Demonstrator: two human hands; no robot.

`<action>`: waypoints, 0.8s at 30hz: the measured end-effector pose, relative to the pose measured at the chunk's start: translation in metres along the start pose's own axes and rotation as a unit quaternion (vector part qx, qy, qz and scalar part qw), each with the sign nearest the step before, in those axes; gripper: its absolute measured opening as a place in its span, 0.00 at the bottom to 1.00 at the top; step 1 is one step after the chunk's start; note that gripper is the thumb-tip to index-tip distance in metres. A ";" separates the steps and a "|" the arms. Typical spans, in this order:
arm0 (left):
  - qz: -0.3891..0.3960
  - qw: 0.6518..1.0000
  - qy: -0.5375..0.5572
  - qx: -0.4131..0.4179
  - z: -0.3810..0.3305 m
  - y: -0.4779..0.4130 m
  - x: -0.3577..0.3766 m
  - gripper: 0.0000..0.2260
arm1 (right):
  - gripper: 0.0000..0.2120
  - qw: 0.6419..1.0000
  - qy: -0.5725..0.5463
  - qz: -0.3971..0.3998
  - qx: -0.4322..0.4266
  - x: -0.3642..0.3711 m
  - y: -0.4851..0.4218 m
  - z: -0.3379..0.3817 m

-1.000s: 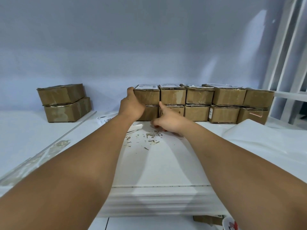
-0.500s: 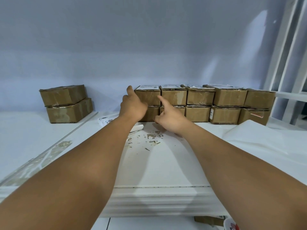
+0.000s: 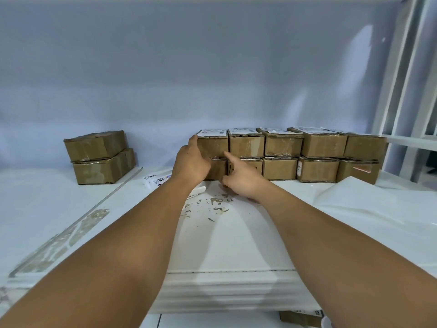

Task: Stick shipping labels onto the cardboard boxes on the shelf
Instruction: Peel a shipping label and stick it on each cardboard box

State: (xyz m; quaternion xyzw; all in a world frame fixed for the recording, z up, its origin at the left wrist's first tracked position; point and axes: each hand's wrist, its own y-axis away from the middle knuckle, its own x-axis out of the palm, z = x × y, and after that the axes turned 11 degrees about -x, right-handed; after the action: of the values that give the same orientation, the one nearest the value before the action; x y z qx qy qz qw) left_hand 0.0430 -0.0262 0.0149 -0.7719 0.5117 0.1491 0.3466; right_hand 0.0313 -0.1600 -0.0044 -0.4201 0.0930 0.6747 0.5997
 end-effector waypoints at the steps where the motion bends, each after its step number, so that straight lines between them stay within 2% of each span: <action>1: 0.003 1.000 -0.003 0.001 0.000 0.000 0.001 0.27 | 0.36 1.000 0.002 0.002 0.001 0.000 0.000 0.000; 8: -0.017 1.000 0.003 -0.011 0.002 -0.003 0.004 0.28 | 0.31 1.000 0.021 -0.011 -0.013 0.001 -0.002 0.000; 11: -0.077 0.992 -0.097 0.034 0.003 0.003 -0.001 0.26 | 0.24 0.999 0.005 -0.043 -0.025 0.003 0.000 0.003; 14: -0.154 0.960 -0.202 0.114 0.002 0.006 -0.012 0.22 | 0.15 0.995 0.011 -0.079 -0.054 0.002 0.004 0.017; 18: -0.146 0.941 -0.271 0.141 0.007 0.002 -0.033 0.22 | 0.17 0.993 0.023 -0.069 -0.094 0.009 -0.002 0.050; 24: -0.155 0.932 -0.308 0.108 0.059 -0.014 -0.076 0.22 | 0.22 0.995 -0.041 -0.039 -0.083 0.044 -0.030 0.102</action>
State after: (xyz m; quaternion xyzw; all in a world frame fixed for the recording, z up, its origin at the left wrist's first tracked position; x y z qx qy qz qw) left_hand 0.0299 0.0696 0.0227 -0.7156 0.2666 0.2676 0.5876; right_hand 0.0146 -0.0559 0.0419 -0.4437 -0.0040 0.6726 0.5922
